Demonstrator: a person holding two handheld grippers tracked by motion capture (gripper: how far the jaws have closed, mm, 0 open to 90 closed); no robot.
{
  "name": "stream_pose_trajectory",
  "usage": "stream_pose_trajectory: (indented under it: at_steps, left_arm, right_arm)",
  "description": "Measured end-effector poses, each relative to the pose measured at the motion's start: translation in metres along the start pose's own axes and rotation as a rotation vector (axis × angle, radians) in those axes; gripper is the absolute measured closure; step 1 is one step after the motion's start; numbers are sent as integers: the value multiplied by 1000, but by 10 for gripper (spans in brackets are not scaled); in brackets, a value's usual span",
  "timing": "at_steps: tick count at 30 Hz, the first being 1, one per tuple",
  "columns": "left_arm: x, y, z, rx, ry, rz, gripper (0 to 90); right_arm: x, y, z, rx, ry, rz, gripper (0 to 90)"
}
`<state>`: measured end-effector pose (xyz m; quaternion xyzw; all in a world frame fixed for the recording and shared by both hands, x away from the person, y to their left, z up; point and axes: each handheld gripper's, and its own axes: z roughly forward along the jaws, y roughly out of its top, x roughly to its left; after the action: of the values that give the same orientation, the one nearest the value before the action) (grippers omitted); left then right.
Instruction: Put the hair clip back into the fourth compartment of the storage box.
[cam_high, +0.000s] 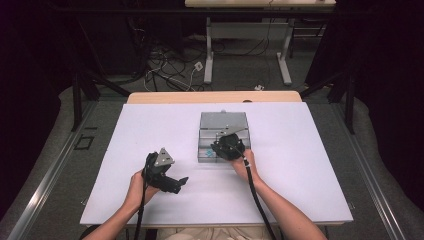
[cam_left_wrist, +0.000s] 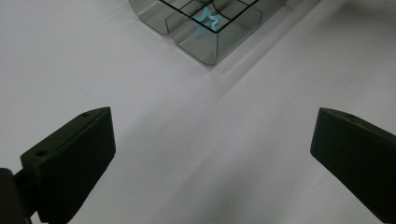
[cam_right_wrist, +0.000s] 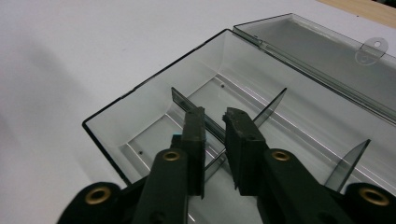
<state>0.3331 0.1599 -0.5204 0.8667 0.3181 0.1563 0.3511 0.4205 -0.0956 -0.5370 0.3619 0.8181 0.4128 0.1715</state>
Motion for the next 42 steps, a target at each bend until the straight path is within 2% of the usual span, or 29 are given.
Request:
stream_pose_trajectory:
  at_steps: [3,4,8,16,17,22,23,27,31,39,40,42]
  left_arm:
    - [1,0,0,-2,5,6,0]
    - [1,0,-1,-4,4,4,0]
    - [2,0,-1,12,-3,8,0]
    - [1,0,-2,12,-2,11,0]
    - [1,0,-1,9,0,11,0]
    - [1,0,0,3,0,11,0]
    - [1,0,0,2,3,12,0]
    - [1,0,-2,12,-4,14,0]
    - [1,0,0,-2,3,7,0]
    - [2,1,-2,15,0,18,0]
    - [2,0,-1,-2,9,13,0]
    - [1,0,0,1,5,11,0]
  right_arm:
    - [-2,1,-7,22,18,-4,729]
    - [-3,1,-8,3,22,1,707]
    - [-7,1,-17,4,42,13,644]
    - [-15,-1,-36,32,64,28,519]
    - [-16,-2,-37,12,62,30,509]
    - [-22,-6,-48,16,61,40,444]
    - [-23,-7,-51,30,61,42,429]
    - [-25,-11,-60,23,55,54,373]
    - [-32,-17,-71,14,49,63,313]
    - [-43,-32,-90,26,41,95,211]
    - [-44,-35,-91,25,44,97,196]
    - [-46,-38,-95,40,52,102,171]
